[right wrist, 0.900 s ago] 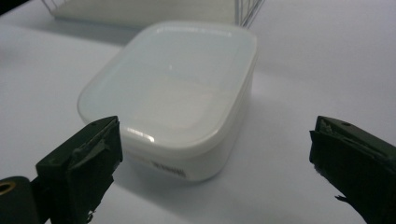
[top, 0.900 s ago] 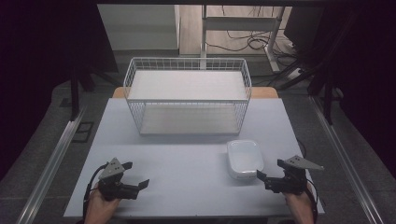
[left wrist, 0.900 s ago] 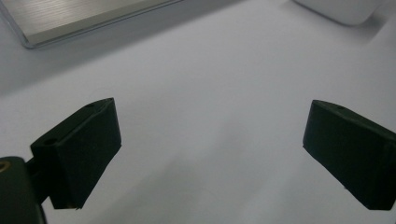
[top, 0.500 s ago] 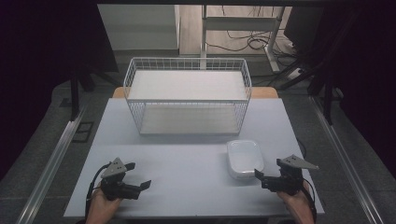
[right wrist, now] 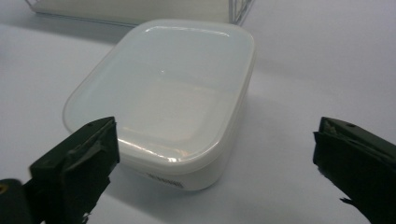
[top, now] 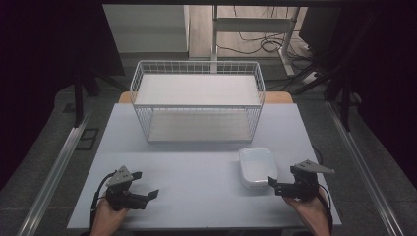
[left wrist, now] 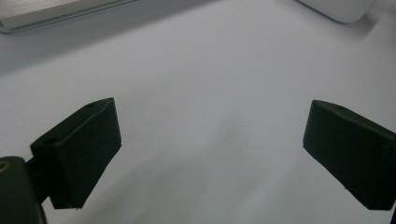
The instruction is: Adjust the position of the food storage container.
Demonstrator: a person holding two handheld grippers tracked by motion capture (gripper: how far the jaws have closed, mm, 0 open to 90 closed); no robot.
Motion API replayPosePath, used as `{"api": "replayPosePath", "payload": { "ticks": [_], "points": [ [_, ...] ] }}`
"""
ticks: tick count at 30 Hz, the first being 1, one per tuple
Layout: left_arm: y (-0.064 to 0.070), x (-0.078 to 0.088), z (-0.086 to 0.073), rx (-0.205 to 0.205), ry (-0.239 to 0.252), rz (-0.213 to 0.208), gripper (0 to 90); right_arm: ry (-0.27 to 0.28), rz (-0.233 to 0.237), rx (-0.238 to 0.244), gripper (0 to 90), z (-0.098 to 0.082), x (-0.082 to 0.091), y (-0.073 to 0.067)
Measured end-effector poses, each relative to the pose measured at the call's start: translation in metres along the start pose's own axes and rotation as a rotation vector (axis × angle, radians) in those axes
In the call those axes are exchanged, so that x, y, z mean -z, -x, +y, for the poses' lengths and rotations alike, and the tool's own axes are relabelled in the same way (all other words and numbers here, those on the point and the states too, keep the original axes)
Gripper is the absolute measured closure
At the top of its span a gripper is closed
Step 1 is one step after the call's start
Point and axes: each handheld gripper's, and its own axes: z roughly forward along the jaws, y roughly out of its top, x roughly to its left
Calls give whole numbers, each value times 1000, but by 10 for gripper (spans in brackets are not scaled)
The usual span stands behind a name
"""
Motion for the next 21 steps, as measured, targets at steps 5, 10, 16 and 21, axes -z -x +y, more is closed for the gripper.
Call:
{"api": "replayPosePath", "payload": {
  "ticks": [5,10,16,21],
  "points": [
    [-1,0,0,11,3,0,39,-8,-11,-31,117,11,-3,4],
    [-2,0,0,14,1,5,39,-1,-17,-29,279,20,-6,8],
    [-3,0,0,17,4,7,39,1,-52,11,590,32,-10,15],
    [-2,-1,-1,19,-2,6,39,-14,-70,3,803,42,-24,23]
  ]
}}
